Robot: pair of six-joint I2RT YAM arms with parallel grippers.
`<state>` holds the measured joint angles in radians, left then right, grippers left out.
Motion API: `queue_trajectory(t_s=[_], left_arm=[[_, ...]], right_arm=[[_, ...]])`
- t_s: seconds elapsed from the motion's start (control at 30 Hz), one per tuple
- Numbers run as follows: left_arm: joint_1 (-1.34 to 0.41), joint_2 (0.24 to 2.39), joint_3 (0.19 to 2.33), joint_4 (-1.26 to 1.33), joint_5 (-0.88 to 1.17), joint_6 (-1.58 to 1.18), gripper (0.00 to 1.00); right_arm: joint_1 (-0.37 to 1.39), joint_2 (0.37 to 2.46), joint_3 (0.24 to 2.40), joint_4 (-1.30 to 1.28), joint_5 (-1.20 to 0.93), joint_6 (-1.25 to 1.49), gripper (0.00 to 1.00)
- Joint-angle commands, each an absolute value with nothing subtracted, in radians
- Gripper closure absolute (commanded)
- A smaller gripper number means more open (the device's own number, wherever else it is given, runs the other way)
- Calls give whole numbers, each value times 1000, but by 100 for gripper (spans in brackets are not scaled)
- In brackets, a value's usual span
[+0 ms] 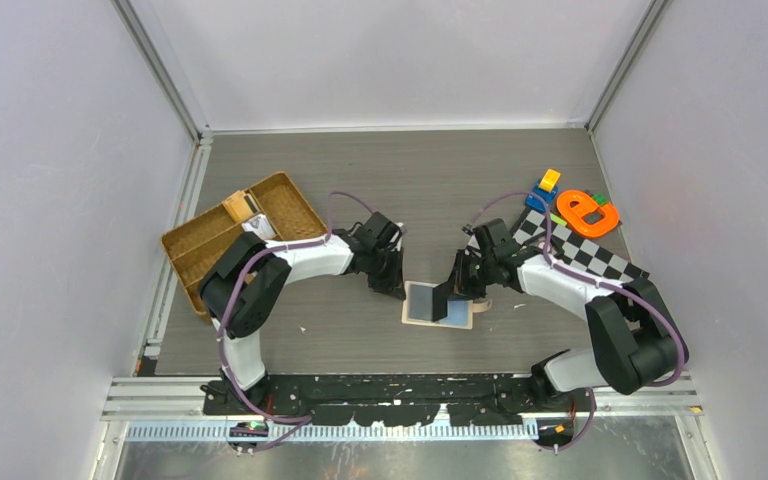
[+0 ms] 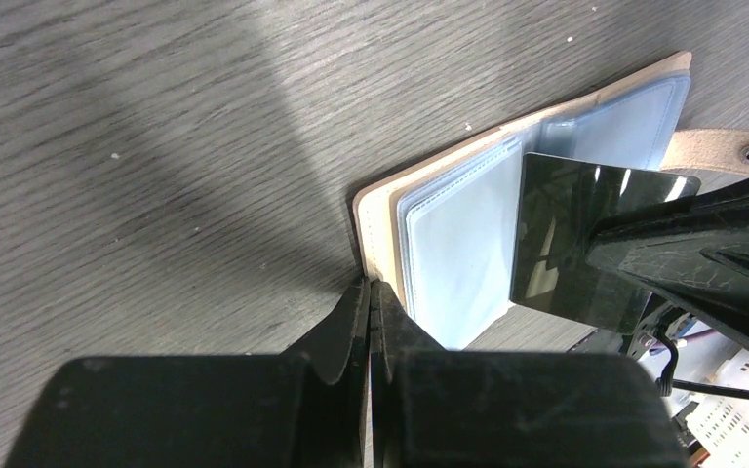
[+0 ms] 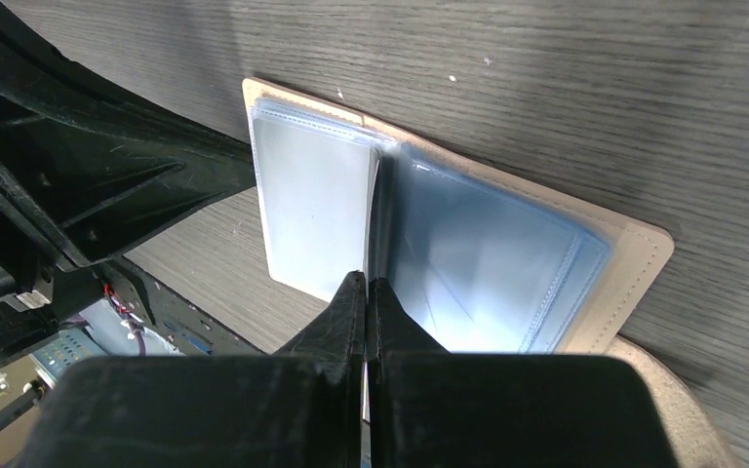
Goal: Put the credit cards into the card holder
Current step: Insert the credit card into the card slot.
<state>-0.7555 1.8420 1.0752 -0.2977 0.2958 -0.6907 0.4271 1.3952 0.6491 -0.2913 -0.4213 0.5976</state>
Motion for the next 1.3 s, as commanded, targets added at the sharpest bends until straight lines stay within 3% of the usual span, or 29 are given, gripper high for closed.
queue_trajectory(t_s=[0.0, 1.27], left_arm=[[-746, 1887, 1056, -358, 187, -639, 100], [-701, 1876, 1050, -401, 156, -577, 100]], right_arm=[[435, 1383, 630, -226, -440, 618, 99], [434, 1374, 590, -158, -503, 669, 100]])
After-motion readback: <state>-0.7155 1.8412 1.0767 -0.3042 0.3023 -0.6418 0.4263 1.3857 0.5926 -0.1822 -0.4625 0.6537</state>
